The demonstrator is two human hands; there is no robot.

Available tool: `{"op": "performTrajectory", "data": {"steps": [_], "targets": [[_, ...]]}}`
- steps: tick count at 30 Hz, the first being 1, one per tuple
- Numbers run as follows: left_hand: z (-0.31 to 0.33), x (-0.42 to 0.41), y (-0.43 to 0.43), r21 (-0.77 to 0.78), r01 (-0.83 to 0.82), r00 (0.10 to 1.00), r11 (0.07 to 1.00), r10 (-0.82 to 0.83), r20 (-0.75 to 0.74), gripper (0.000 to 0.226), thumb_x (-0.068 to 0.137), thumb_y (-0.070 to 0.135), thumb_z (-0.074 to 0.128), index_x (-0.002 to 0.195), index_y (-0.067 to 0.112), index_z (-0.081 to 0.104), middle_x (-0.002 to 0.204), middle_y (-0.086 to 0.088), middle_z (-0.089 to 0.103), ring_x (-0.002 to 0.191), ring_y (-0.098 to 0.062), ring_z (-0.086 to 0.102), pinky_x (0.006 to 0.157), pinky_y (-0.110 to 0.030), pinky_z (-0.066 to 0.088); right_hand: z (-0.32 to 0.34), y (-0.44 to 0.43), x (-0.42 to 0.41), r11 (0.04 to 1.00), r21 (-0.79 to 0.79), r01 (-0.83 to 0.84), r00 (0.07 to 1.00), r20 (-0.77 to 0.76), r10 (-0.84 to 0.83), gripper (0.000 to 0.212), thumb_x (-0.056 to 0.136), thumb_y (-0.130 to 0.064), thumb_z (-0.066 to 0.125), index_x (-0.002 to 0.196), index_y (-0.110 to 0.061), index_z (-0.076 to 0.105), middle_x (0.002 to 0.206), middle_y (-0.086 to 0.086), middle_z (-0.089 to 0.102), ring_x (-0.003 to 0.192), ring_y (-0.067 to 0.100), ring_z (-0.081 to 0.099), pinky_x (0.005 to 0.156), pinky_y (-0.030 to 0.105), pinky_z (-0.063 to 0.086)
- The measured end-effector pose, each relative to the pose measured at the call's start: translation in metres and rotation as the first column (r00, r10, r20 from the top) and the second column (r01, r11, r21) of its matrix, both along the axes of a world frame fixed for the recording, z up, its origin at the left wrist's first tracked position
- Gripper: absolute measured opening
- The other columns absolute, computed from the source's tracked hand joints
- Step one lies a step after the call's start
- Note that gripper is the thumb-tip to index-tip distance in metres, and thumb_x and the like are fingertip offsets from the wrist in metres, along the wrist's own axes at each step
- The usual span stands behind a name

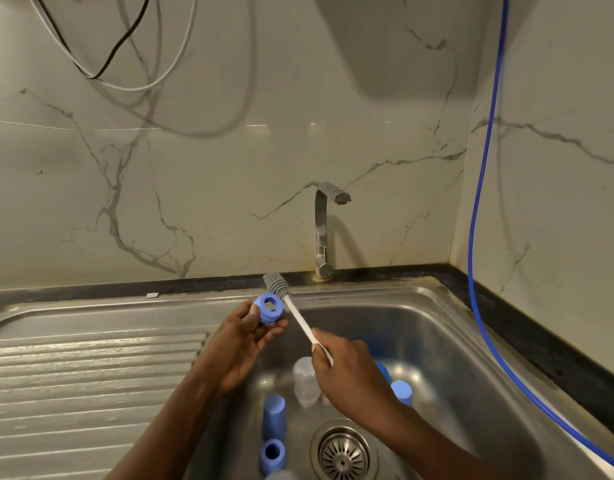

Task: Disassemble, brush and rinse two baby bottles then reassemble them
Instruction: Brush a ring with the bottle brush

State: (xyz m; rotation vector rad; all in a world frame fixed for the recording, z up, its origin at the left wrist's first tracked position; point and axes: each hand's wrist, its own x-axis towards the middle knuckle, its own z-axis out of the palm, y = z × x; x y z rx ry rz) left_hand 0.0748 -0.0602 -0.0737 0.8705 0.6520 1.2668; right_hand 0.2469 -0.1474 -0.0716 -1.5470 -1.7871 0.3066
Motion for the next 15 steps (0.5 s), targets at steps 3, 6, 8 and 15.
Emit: {"op": "performTrajectory", "data": {"steps": [3,6,8,15], "targets": [[0.0,0.001,0.001,-0.002,-0.027,0.999,1.0,0.027,0.038,0.03,0.103,0.016,0.037,0.119,0.003,0.059,0.105,-0.017,0.073,0.089,-0.027,0.073,0.073,-0.029,0.061,-0.004,-0.004,-0.001,1.0,-0.008,-0.009,0.999,0.034,0.01,0.019,0.097,-0.021,0.043,0.078,-0.026,0.04,0.062,-0.003,0.038,0.059,0.016,0.038,0.054,0.023,0.027],[0.0,-0.004,0.001,-0.02,-0.045,0.993,0.999,0.047,0.112,0.03,0.104,0.019,0.037,0.115,0.003,0.06,0.099,-0.016,0.074,0.084,-0.026,0.074,0.073,-0.029,0.062,-0.007,-0.007,-0.003,1.0,0.008,-0.029,0.999,0.042,0.029,0.014,0.097,-0.023,0.042,0.086,-0.025,0.05,0.062,-0.004,0.037,0.055,0.015,0.037,0.05,0.02,0.028],[0.0,-0.007,0.003,-0.023,-0.056,0.99,0.998,0.059,0.131,0.03,0.104,0.02,0.037,0.114,0.003,0.06,0.101,-0.017,0.073,0.083,-0.025,0.074,0.075,-0.029,0.06,-0.004,-0.008,-0.004,0.999,0.012,-0.038,0.999,0.036,0.038,0.014,0.099,-0.024,0.041,0.087,-0.027,0.049,0.063,-0.005,0.038,0.053,0.012,0.039,0.049,0.017,0.03],[-0.002,-0.005,0.008,0.011,-0.063,0.996,0.998,0.062,0.071,0.031,0.105,0.018,0.034,0.117,0.005,0.059,0.102,-0.014,0.072,0.087,-0.021,0.073,0.069,-0.026,0.06,0.003,-0.013,-0.016,0.996,0.062,-0.07,0.996,0.067,0.066,0.015,0.099,-0.028,0.041,0.102,-0.025,0.056,0.068,0.0,0.051,0.055,0.015,0.047,0.054,0.023,0.035]]}}
